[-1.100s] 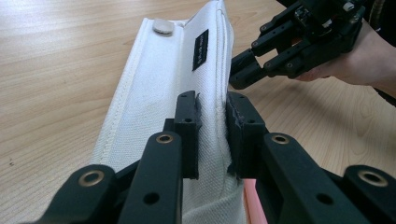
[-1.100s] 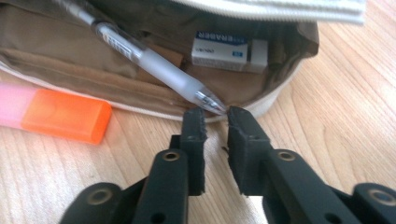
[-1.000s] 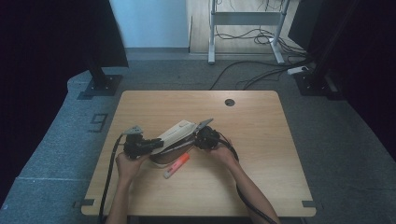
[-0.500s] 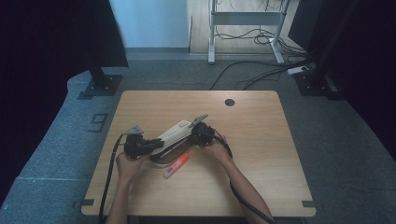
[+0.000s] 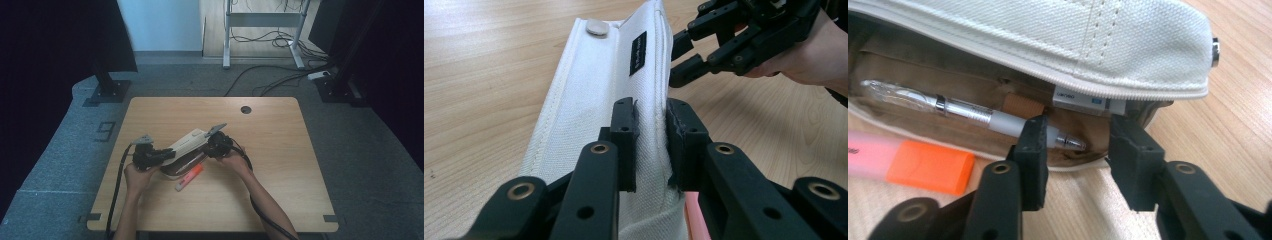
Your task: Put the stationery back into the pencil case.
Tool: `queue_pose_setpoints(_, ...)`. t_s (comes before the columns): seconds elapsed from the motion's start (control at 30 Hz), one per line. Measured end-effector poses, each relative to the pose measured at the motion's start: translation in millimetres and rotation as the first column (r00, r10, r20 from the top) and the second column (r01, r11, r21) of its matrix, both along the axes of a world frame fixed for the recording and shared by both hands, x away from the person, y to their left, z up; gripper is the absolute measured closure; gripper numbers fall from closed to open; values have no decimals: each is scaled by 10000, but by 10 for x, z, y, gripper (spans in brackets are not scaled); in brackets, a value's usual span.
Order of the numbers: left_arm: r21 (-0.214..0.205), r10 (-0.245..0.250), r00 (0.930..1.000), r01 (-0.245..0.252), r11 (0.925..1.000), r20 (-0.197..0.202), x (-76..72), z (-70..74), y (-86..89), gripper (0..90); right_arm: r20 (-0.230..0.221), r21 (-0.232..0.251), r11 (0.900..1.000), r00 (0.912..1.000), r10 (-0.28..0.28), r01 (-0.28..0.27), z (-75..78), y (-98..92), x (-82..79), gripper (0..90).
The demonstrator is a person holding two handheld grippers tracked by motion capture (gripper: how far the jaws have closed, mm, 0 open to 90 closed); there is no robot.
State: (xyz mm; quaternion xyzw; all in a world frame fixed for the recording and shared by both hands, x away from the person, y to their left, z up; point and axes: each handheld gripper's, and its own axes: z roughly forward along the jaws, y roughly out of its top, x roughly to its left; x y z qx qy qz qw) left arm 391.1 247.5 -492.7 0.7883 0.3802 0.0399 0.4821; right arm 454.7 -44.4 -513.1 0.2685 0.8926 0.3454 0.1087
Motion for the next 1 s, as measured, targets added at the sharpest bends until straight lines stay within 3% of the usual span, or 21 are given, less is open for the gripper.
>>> queue_pose_setpoints(0.33,-3,-13,10000,13,10000,3,0,0,1,754,64,24,10000,10000,6,-6,21,-78,-61,500)
queue_pose_setpoints(0.63,-1,-21,10000,21,10000,-1,0,-1,1,752,85,112,9999,10000,29,-30,55,-175,-168,368)
queue_pose_setpoints(1.0,-37,34,10000,-34,10000,11,3,-1,32,754,61,224,9989,9992,406,-407,47,-165,-320,327)
